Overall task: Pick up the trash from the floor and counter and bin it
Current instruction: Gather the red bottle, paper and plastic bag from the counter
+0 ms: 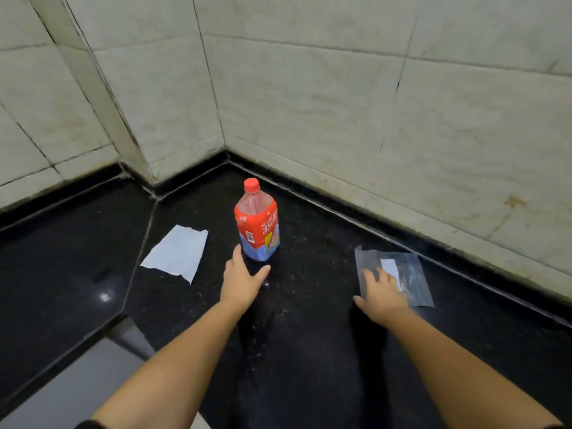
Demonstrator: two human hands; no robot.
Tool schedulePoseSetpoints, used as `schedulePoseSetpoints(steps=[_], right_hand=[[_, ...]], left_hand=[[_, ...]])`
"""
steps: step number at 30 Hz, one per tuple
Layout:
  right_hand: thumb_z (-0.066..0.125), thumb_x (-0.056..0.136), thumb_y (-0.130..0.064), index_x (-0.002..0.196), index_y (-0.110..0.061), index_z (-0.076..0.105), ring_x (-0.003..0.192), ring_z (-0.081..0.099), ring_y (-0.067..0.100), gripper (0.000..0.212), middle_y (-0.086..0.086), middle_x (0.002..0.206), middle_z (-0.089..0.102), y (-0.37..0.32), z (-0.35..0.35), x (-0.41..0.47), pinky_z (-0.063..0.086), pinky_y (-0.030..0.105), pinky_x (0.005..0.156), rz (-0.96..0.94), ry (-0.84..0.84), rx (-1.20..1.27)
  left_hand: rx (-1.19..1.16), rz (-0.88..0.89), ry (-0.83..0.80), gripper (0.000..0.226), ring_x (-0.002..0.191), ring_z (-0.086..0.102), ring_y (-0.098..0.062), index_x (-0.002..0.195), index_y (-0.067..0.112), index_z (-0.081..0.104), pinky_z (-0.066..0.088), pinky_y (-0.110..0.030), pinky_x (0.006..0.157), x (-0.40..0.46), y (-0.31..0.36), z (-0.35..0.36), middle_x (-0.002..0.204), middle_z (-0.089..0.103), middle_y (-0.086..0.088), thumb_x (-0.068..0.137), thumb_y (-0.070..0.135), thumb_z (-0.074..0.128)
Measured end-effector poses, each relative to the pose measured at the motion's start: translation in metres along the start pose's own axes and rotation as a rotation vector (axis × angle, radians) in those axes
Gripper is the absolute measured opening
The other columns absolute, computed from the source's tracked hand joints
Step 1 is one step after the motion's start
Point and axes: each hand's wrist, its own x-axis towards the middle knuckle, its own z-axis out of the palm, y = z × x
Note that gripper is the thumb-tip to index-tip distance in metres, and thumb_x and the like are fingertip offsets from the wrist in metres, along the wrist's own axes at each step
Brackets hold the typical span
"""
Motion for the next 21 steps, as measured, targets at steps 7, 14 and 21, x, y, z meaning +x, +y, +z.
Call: schedulePoseSetpoints(steps=[7,14,21], right_hand=[[0.050,0.089,-0.045,0.136,-0.028,0.036,0.135,0.028,0.032,0.052,0.006,0.145,0.030,0.010,0.020,0.040,0.037,0.054,0.103,0.182,0.017,0.034],[0.040,0.095,-0.006,0.136,-0.017,0.043,0.123,0.043,0.034,0.043,0.010,0.136,0.044,0.022,0.018,0.040,0.047,0.045,0.096,0.111,0.135,-0.141],[0.042,0.094,-0.010,0.114,-0.013,0.056,0.109,0.060,0.033,0.025,0.014,0.120,0.062,-0.028,-0.019,0.043,0.049,0.038,0.082,-0.031,0.073,-0.045]], left_hand=[[-0.185,0.073,0.167,0.115,0.145,0.027,-0.031,0.153,0.015,0.005,0.029,-0.047,0.117,0.076,0.009,0.013,0.156,0.025,-0.016,0.070,0.030,0.082],[-0.274,0.075,0.216,0.090,0.129,0.048,-0.027,0.137,0.011,0.035,0.043,-0.047,0.108,0.085,0.013,0.021,0.138,0.047,-0.011,0.064,0.026,0.085],[-0.336,0.074,0.276,0.083,0.118,0.058,-0.023,0.127,0.014,0.043,0.051,-0.047,0.099,0.042,-0.015,-0.039,0.128,0.056,-0.008,0.058,0.038,0.081]])
